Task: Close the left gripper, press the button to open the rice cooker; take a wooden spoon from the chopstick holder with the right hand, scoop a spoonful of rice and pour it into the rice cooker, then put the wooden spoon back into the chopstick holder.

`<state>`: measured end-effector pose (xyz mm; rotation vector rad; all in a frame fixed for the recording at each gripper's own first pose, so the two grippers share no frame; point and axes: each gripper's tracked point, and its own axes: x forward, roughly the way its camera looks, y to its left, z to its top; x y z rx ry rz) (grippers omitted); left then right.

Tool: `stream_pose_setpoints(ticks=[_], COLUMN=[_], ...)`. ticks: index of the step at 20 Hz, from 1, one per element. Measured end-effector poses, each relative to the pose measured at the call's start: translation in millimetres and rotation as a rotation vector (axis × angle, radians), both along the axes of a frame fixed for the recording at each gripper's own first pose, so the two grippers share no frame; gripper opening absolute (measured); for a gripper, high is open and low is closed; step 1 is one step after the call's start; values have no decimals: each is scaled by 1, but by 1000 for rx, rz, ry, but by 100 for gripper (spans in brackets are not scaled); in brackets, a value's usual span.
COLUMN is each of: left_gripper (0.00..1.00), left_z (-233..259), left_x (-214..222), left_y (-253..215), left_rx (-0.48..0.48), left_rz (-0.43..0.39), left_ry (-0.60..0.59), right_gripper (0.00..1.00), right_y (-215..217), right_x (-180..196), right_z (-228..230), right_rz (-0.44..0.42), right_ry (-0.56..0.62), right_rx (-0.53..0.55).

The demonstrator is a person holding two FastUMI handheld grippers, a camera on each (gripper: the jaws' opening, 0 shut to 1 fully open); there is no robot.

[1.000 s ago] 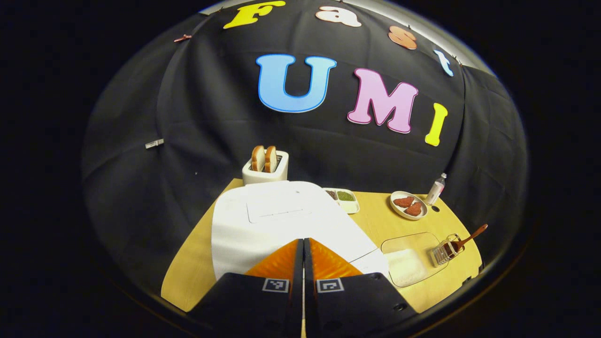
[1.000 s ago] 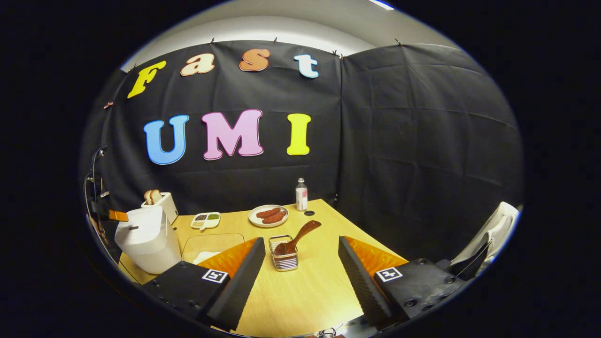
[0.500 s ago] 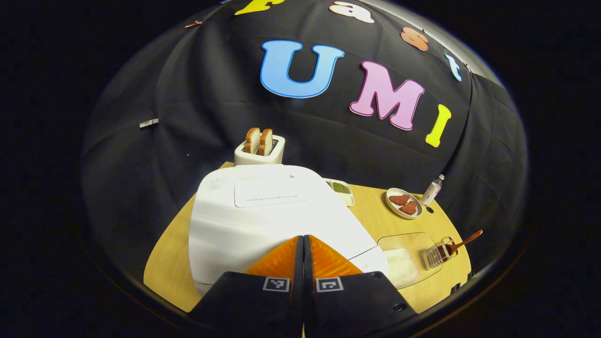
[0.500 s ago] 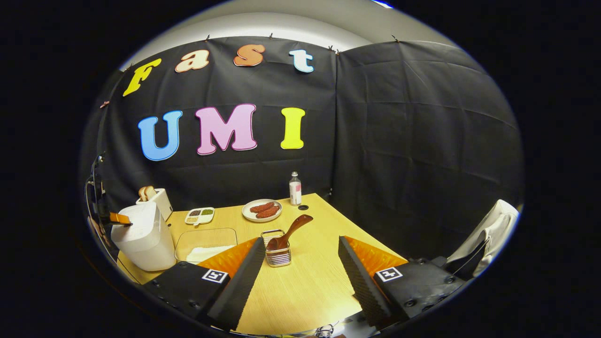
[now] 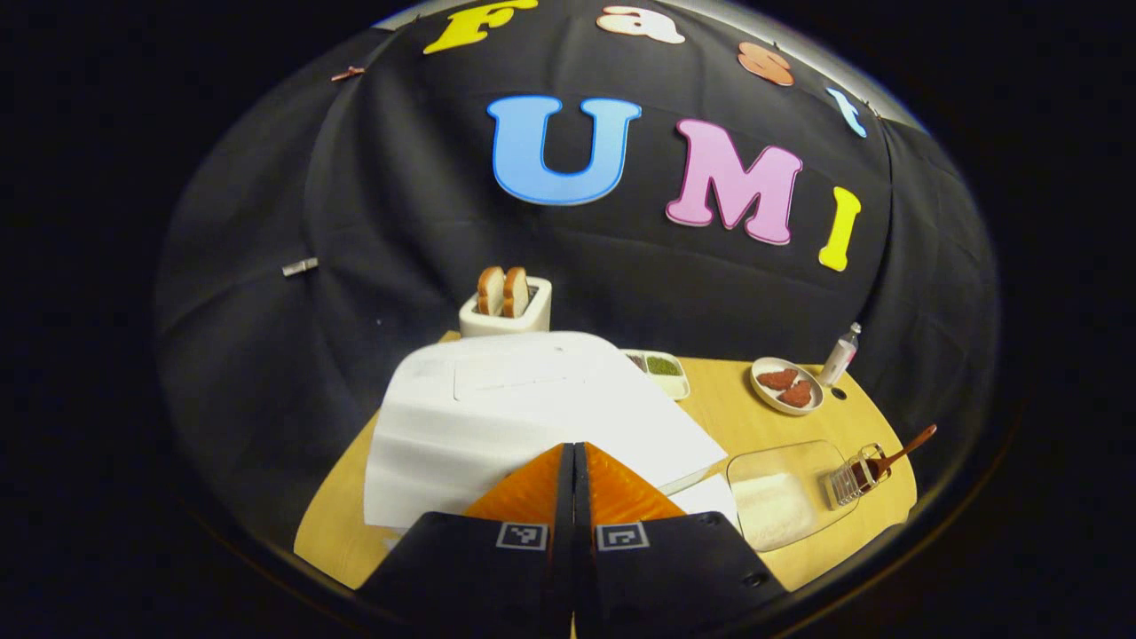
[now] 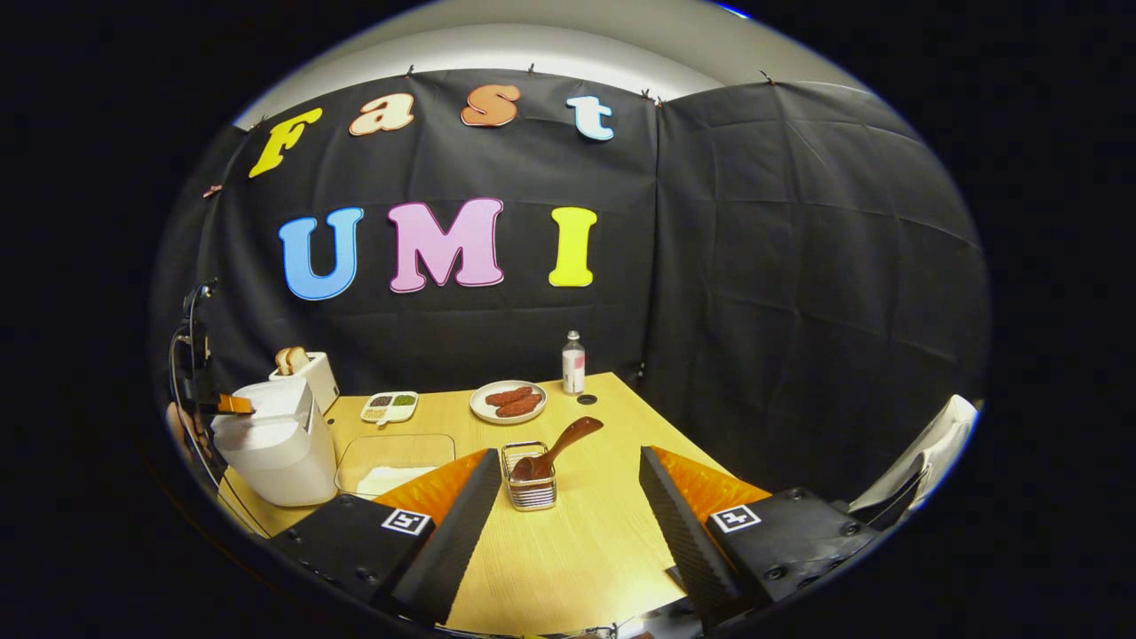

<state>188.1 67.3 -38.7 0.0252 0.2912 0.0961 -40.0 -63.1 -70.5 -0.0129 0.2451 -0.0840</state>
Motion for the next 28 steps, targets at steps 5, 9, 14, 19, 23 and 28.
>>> stream_pose_setpoints(ticks=[5,9,14,19,23,28], left_gripper=[6,7,10,38,96,96], left_z=[96,101,62,37,28,7], left_x=[-26,-57,-99,-119,-122,-124], left_y=[-18,-40,-65,-105,-122,-151], left_rx=[74,22,13,-10,4,26], left_rz=[83,96,157,173,236,262], left_ry=[-252,-273,-208,-150,-136,-77], right_gripper=[98,98,98,98,98,99], right_y=[-7,-14,-18,-23,-21,-7], right_x=[32,64,98,125,144,176], right_z=[-7,-17,-51,-103,-139,-181], right_rz=[47,96,144,174,196,212], right_ry=[20,25,85,193,243,295], right_rx=[44,63,153,266,334,404])
